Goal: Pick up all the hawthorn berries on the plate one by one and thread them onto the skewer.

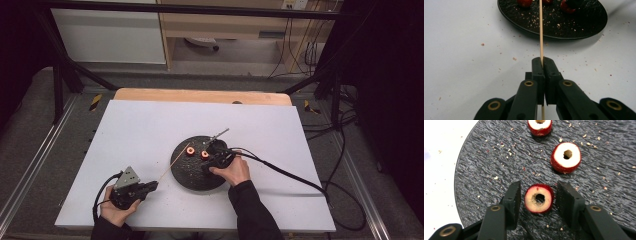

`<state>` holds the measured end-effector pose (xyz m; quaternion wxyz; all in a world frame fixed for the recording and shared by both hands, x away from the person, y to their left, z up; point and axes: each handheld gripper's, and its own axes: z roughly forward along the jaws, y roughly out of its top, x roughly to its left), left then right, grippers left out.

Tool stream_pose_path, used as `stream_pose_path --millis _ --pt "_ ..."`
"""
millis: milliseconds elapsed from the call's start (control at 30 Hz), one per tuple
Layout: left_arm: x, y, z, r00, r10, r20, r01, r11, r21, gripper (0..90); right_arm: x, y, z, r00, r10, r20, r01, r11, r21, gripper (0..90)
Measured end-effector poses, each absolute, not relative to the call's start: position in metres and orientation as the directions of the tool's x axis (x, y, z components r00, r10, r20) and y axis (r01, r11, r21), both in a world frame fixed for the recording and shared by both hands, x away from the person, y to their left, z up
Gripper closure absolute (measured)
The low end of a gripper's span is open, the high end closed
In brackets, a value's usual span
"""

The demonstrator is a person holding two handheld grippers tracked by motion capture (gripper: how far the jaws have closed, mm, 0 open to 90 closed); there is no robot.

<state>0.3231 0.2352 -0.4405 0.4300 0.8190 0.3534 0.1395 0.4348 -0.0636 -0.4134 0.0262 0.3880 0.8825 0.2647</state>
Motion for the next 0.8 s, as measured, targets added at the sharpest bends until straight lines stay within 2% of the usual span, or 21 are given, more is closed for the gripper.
stream_pose_path --millis 400,800 --pt "0.323 0.235 -0.44 0.713 0.698 -0.073 0.456 -0.382 0.804 88.0 0.438 -0.064 -0.414 -0.686 0.706 0.176 0.692 0.56 0.455 61.2" --pt "0.322 0.234 -0.44 0.711 0.7 -0.071 0.451 -0.376 0.809 88.0 0.433 -0.075 -0.389 -0.644 0.729 0.233 0.708 0.452 0.542 61.7"
